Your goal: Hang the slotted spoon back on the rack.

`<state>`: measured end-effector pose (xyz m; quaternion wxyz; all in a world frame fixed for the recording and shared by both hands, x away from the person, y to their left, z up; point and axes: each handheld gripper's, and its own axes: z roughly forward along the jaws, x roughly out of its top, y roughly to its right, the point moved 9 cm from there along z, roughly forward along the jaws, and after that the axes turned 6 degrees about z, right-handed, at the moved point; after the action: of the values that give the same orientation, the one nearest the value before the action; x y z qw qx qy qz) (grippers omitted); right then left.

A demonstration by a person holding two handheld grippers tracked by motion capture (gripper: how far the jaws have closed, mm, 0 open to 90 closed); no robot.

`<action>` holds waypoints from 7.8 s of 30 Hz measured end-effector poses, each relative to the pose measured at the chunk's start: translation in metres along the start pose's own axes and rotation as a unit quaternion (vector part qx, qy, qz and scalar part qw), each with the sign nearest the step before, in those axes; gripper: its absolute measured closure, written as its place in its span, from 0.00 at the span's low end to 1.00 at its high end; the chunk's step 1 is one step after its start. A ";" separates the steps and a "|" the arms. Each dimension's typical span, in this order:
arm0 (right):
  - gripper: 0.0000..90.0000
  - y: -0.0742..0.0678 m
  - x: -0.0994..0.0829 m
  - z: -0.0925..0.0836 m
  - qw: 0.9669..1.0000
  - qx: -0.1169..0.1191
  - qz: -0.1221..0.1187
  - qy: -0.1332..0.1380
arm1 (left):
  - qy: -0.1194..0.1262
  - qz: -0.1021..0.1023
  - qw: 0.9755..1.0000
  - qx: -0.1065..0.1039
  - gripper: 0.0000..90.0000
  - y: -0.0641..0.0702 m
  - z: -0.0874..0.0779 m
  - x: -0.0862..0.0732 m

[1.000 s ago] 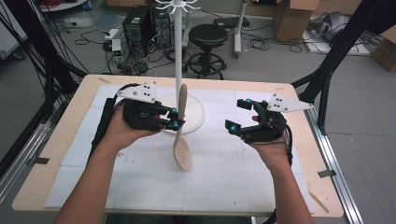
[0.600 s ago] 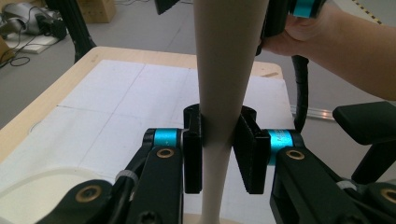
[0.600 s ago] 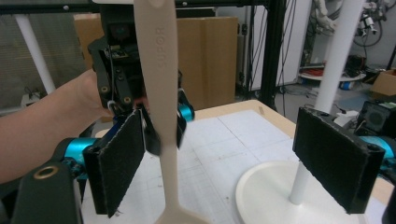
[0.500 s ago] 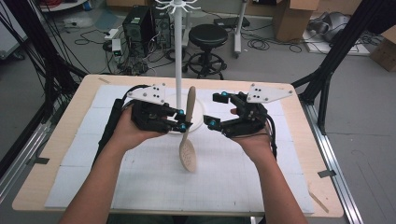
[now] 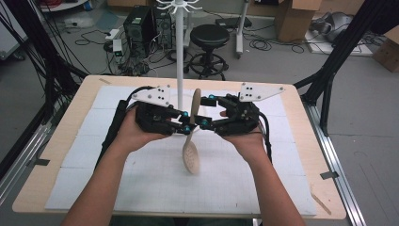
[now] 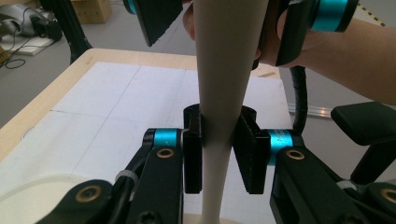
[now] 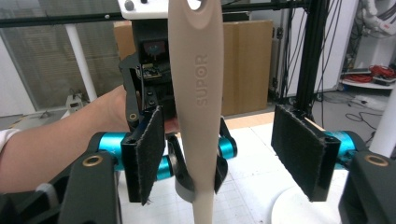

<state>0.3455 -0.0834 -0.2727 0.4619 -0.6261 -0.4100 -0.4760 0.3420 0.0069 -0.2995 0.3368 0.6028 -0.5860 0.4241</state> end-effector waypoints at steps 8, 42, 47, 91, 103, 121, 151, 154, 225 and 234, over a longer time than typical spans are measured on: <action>0.48 -0.004 0.001 0.007 1.000 0.013 -0.006 -0.005 | 0.005 0.003 1.000 -0.004 0.83 0.003 0.003 0.003; 0.75 0.000 0.009 0.001 1.000 0.001 -0.021 -0.011 | -0.007 -0.039 0.995 0.095 0.36 -0.016 -0.022 -0.018; 0.75 0.006 0.011 -0.004 1.000 -0.009 -0.017 -0.016 | -0.001 -0.054 0.992 0.117 0.28 -0.021 -0.041 -0.029; 0.75 0.091 0.094 -0.027 0.996 -0.089 0.015 -0.009 | 0.050 -0.093 0.972 0.211 0.10 -0.022 -0.107 -0.111; 0.75 0.110 0.104 -0.020 0.995 -0.098 0.021 -0.015 | 0.051 -0.098 0.971 0.213 0.10 -0.023 -0.108 -0.114; 0.75 0.144 0.121 0.006 0.990 -0.132 0.028 -0.052 | 0.054 -0.094 0.973 0.204 0.10 -0.020 -0.105 -0.112; 0.75 0.160 0.130 0.038 0.986 -0.140 0.023 -0.082 | 0.048 -0.091 0.975 0.197 0.10 -0.018 -0.100 -0.112; 0.75 0.158 0.131 0.042 0.986 -0.139 0.020 -0.092 | 0.049 -0.092 0.975 0.196 0.10 -0.018 -0.100 -0.112; 0.32 0.082 0.041 -0.057 0.990 -0.140 -0.007 -0.001 | 0.048 -0.118 0.973 0.193 0.10 -0.024 -0.100 -0.128; 0.29 0.079 0.007 -0.065 0.990 -0.144 0.006 0.001 | 0.050 -0.122 0.972 0.195 0.10 -0.026 -0.101 -0.133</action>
<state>0.4081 -0.1648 -0.2732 0.3703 -0.6882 -0.3323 -0.5281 0.3622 0.1565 -0.3754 0.2907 0.7020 -0.3967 0.5151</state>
